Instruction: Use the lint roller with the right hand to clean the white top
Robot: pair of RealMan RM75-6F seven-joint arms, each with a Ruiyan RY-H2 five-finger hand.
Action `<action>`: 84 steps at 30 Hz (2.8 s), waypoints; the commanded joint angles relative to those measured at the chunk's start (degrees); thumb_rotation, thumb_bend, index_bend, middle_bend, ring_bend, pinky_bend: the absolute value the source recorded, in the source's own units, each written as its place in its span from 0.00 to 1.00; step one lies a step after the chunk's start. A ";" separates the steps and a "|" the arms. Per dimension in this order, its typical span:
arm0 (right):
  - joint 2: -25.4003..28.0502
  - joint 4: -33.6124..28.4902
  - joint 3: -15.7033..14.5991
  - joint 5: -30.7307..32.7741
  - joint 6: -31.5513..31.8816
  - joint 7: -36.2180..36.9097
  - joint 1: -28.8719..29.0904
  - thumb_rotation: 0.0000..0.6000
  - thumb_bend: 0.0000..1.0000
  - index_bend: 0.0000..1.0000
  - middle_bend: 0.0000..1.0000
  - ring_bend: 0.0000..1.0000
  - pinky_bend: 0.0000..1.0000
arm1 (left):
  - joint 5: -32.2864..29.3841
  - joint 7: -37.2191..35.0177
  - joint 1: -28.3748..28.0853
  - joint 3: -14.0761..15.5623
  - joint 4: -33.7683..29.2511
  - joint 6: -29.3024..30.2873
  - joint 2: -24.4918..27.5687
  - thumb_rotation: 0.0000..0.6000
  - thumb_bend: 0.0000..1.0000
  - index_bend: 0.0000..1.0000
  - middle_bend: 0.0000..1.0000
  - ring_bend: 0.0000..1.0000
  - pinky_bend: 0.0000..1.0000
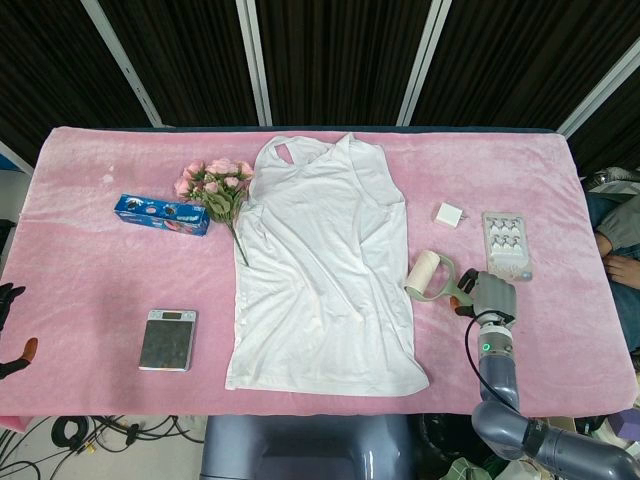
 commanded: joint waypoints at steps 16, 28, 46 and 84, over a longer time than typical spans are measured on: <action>-2.10 3.33 -1.07 -4.48 -0.52 4.76 -0.82 1.00 0.51 0.65 0.54 0.54 0.37 | -0.12 0.27 0.36 0.06 -0.38 0.68 -0.02 1.00 0.39 0.12 0.06 0.04 0.04; -2.76 3.75 -1.02 -4.80 -0.39 4.68 -0.57 1.00 0.52 0.65 0.54 0.54 0.37 | -0.41 0.28 0.28 0.01 -0.46 0.42 0.12 1.00 0.39 0.12 0.06 0.04 0.04; 1.99 0.23 -0.58 -11.10 -1.96 9.72 -1.99 1.00 0.58 0.70 0.58 0.58 0.40 | -0.90 0.53 0.16 0.00 -0.62 0.07 0.25 1.00 0.39 0.12 0.06 0.04 0.04; 0.16 -6.03 3.53 4.29 -7.29 -14.09 21.30 1.00 0.60 0.70 0.58 0.58 0.41 | -1.43 -0.11 -0.16 -0.23 -0.59 -0.53 0.56 1.00 0.39 0.12 0.06 0.04 0.04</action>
